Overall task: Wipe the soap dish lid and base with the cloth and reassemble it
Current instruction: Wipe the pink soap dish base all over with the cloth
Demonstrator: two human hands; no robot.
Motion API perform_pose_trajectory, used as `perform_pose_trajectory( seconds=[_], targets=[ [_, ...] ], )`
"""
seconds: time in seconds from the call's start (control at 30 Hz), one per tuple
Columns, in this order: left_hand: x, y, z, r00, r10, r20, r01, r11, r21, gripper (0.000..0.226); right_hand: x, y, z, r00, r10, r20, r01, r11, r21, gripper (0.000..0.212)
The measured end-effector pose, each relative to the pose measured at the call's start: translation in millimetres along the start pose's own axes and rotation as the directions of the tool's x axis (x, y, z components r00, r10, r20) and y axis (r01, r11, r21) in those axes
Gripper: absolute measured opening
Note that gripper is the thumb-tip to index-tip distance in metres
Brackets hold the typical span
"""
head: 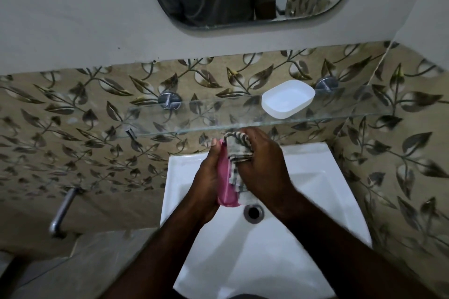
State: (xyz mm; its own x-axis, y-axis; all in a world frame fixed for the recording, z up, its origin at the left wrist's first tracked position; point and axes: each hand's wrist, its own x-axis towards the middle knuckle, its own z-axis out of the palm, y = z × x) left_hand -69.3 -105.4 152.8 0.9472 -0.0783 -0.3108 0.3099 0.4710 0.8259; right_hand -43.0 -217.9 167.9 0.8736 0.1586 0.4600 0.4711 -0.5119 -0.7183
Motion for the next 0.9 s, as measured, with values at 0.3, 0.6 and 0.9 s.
perform_pose_trajectory(
  seconds=[0.3, 0.6, 0.9],
  targets=[
    [4.3, 5.5, 5.2, 0.995, 0.099, 0.006, -0.099, 0.987, 0.126, 0.062, 15.1, 17.3, -8.7, 0.994, 0.103, -0.035, -0.103, 0.995, -0.015, 0.017],
    [0.2, -8.7, 1.5, 0.997, 0.075, -0.004, -0.073, 0.982, 0.174, 0.06, -6.4, 35.6, -6.1, 0.922, 0.386, 0.011, -0.381, 0.907, 0.18, 0.006],
    [12.2, 15.2, -3.1, 1.0, 0.004, -0.021, -0.002, 0.992, 0.126, 0.066, -32.4, -1.5, 5.3, 0.994, 0.097, 0.045, -0.104, 0.98, 0.171, 0.022]
  ],
)
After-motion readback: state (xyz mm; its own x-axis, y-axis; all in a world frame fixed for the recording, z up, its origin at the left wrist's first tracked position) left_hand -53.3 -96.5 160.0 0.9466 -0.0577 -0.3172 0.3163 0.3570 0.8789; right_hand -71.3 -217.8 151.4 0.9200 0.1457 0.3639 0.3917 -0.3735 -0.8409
